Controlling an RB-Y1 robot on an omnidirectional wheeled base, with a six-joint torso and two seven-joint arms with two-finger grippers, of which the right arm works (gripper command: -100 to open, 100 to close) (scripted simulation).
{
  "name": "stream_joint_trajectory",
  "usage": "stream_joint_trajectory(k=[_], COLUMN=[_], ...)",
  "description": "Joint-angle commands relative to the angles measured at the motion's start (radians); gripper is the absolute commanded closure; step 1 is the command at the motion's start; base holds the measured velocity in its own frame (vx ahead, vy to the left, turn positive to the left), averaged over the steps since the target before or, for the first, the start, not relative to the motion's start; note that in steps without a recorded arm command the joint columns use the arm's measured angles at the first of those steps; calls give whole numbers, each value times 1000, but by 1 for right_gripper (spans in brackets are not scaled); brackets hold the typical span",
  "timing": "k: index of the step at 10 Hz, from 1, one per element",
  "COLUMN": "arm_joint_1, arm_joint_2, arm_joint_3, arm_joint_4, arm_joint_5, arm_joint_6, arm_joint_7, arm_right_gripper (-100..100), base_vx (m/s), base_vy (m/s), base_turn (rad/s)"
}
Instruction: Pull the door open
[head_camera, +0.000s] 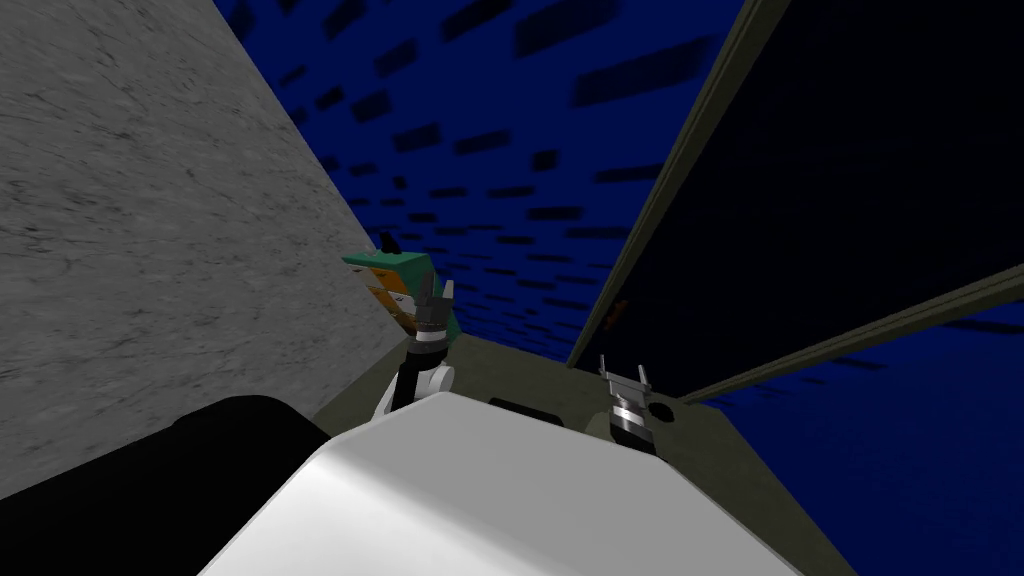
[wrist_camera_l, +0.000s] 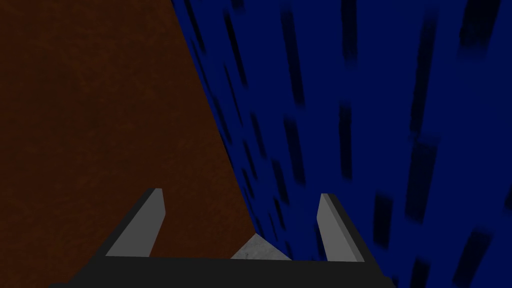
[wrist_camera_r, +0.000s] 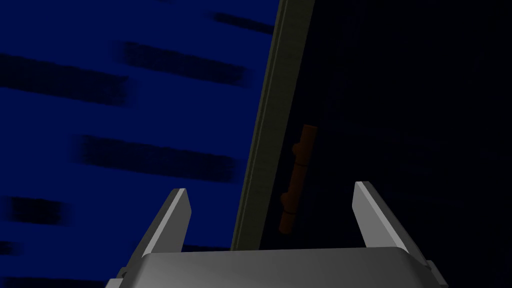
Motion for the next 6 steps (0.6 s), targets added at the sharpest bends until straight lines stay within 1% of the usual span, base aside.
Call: stream_joint_trajectory(k=[1,6], arm_joint_1=[3,-10], arm_joint_2=[-16,-61], arm_joint_3=[17,64], arm_joint_4=[26,130], arm_joint_5=[-30,-115], arm_joint_6=[-14,-54], arm_joint_7=[-37,-144], arm_right_gripper=[-100,-100], base_vx=[74,74], base_vy=[-73,-69], base_turn=[122,146])
